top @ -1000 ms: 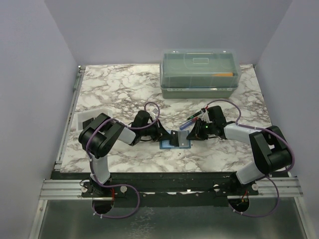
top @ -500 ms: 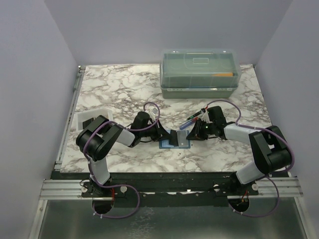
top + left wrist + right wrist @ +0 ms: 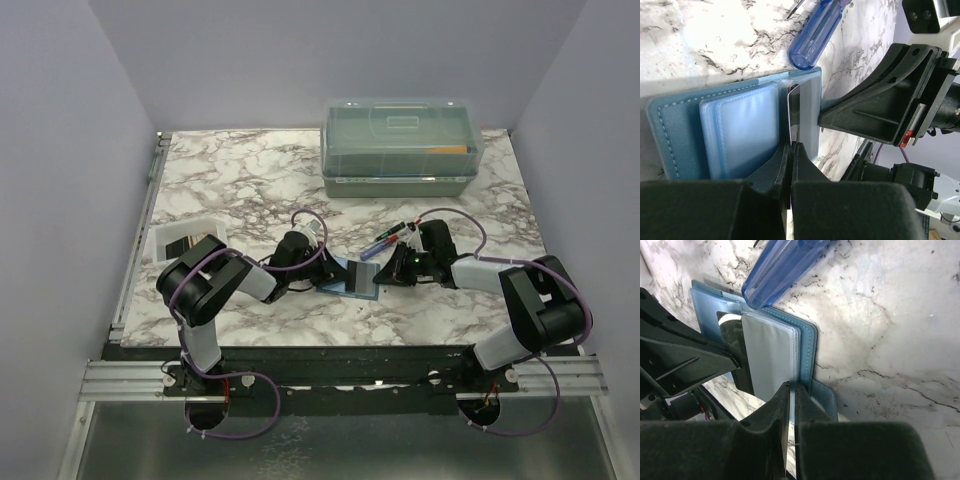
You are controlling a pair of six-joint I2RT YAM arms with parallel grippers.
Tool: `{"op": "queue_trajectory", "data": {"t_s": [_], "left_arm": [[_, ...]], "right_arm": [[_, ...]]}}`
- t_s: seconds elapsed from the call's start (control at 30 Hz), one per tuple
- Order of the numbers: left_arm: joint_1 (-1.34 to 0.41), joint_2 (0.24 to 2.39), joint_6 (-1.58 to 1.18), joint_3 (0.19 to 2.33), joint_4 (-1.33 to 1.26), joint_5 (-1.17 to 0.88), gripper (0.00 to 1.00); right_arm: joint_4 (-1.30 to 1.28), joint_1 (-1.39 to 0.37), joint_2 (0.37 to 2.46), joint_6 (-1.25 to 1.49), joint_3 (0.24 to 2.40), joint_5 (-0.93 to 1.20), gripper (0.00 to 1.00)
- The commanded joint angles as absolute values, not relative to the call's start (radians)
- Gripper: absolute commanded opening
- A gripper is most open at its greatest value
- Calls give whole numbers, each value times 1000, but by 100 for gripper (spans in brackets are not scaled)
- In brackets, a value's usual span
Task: Put the credit cards into the card holder
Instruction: Insert the credit card into the card holder.
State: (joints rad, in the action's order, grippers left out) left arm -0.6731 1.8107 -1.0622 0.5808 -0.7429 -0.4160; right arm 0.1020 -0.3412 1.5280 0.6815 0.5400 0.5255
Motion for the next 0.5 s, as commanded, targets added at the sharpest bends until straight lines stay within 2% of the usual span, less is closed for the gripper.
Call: {"op": "queue_trajectory", "data": {"t_s": [0.0,0.17,0.37,0.47], "left_arm": [[-703,1797,-1063,548,-770,-300,0],[-709,1791,-1059,555,-770,-307,0],[-724,1811,-1034,586,-764,-405,24],[-737,1822,-995,628,-713,-446,30]], "right_arm": [[70,-364,1526,720,490,577,9],[81,-365,1514,727,476,575,8],[56,-365,1515,693,490,551,8],[41,-365,1521,667,504,534,8]]}}
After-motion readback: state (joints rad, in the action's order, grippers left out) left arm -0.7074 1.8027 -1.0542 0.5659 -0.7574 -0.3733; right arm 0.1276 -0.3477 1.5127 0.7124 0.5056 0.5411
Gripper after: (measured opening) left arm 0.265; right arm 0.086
